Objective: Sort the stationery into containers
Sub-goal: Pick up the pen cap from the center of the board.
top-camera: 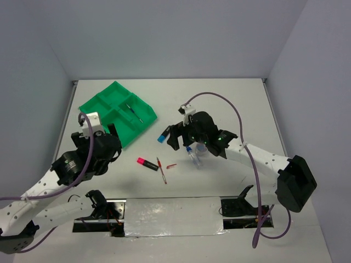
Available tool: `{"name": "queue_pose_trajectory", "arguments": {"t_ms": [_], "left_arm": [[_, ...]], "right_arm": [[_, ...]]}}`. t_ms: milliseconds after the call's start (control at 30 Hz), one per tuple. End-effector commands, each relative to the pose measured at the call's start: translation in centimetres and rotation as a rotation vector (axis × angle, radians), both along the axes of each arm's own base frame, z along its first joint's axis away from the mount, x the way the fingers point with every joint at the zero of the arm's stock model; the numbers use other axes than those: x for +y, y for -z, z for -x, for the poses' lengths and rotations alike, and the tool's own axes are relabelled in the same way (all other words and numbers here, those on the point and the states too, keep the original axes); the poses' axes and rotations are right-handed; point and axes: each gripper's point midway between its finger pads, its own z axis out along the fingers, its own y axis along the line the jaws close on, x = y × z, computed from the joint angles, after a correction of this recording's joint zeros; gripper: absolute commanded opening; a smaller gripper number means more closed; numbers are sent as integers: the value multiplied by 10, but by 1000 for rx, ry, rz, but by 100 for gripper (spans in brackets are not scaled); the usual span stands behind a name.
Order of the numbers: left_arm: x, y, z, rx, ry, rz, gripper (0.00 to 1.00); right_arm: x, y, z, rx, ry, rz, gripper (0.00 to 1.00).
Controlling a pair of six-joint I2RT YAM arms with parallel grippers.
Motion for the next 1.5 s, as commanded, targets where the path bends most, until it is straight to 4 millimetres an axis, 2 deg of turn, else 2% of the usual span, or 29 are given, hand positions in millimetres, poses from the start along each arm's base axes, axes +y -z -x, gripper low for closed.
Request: {"name": "queue_pose_trajectory", "arguments": {"t_ms": [0,167,367,433,500,667,800,833,933,967,1100,1133,1233,1267,1367,1400,1467], "left_arm": [[3,-7,-4,-27,-63,23,99],[-18,-3,-13,-8,-38,82,99],[-31,10,-14,73,-47,110,99],[-28,15,-8,112,-63,101,99],[-28,20,-5,143,-56,93,99],[-50,41,4,233,59,155,99],[-70,50,10,260,149,243,99],[-77,47,10,247,178,288,99],[-76,48,13,253,177,294,99],[-71,49,16,266,168,272,99],[-62,42,22,265,193,238,99],[-58,38,25,246,198,251,99],[-54,27,31,208,258,253,99],[-55,24,32,201,290,247,99],[-55,13,35,163,404,183,99],[-56,9,34,145,419,182,99],[-55,6,36,123,433,188,99]], "right_arm": [[0,-24,-4,-88,17,-50,100],[5,5,-6,-20,-24,41,100],[10,15,-4,34,-18,58,99],[11,19,1,45,-7,83,99],[13,15,1,32,9,97,98],[20,18,15,44,36,169,97],[10,23,21,67,113,189,96],[2,22,20,61,156,199,95],[-11,20,19,46,293,178,95],[-13,11,19,43,354,130,98],[-17,4,26,-25,436,121,100],[-15,3,30,-23,413,140,100],[-3,9,37,-104,160,276,100],[5,15,49,-141,-42,348,100],[9,34,69,-203,-350,458,100],[13,43,86,-160,-466,450,100],[17,49,91,-165,-568,476,100]]}}
